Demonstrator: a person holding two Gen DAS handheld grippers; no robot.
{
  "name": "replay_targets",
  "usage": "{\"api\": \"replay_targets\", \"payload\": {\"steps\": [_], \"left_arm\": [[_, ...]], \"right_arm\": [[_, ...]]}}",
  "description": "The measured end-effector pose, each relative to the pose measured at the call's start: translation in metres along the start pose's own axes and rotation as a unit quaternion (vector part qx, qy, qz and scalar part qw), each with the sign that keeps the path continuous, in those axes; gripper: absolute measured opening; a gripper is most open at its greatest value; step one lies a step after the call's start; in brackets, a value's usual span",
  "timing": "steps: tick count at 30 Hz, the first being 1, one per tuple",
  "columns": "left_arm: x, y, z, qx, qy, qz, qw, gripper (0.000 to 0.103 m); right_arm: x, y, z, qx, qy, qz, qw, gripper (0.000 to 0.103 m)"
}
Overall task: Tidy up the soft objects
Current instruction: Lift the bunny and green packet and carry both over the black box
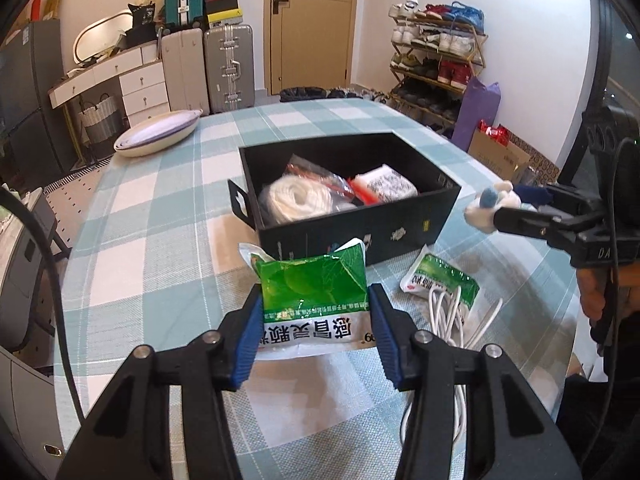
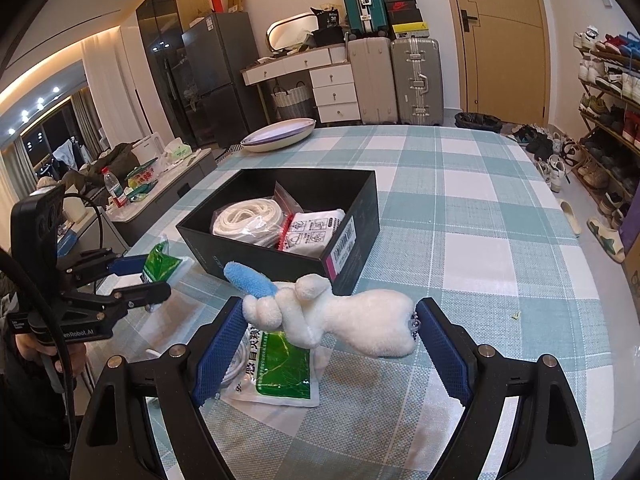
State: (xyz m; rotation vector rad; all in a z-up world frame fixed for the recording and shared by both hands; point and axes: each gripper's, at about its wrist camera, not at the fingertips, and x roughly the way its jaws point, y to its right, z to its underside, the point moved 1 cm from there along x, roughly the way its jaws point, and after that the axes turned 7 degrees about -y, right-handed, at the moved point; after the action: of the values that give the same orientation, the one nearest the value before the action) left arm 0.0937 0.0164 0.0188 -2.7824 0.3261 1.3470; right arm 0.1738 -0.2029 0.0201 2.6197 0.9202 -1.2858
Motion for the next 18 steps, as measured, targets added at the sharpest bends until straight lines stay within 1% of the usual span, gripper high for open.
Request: {"api": "replay_targets", "payload": {"steps": [7,14,18], "left_arm": [[-0.013,-0.010,-0.012,-0.018,0.021,-0.011,0.9996,0.050],[-0.019,-0.014,-0.032,-0.021,0.040,-0.022,0.9987,0.050],[-0.019,-0.015,-0.042,-0.022,0.047,-0.020,0.9985,0.050]], "right_arm": [[-0.006,-0.013,-0.006,-0.015,0.015,-0.005,1.000,0.087],[-0.008,-0.026,-0.017,-0.034,0.031,-0.015,0.999,0.087],[-0.007,-0.033,-0.025,-0.047,0.033,-0.014,0.998,0.087]]}}
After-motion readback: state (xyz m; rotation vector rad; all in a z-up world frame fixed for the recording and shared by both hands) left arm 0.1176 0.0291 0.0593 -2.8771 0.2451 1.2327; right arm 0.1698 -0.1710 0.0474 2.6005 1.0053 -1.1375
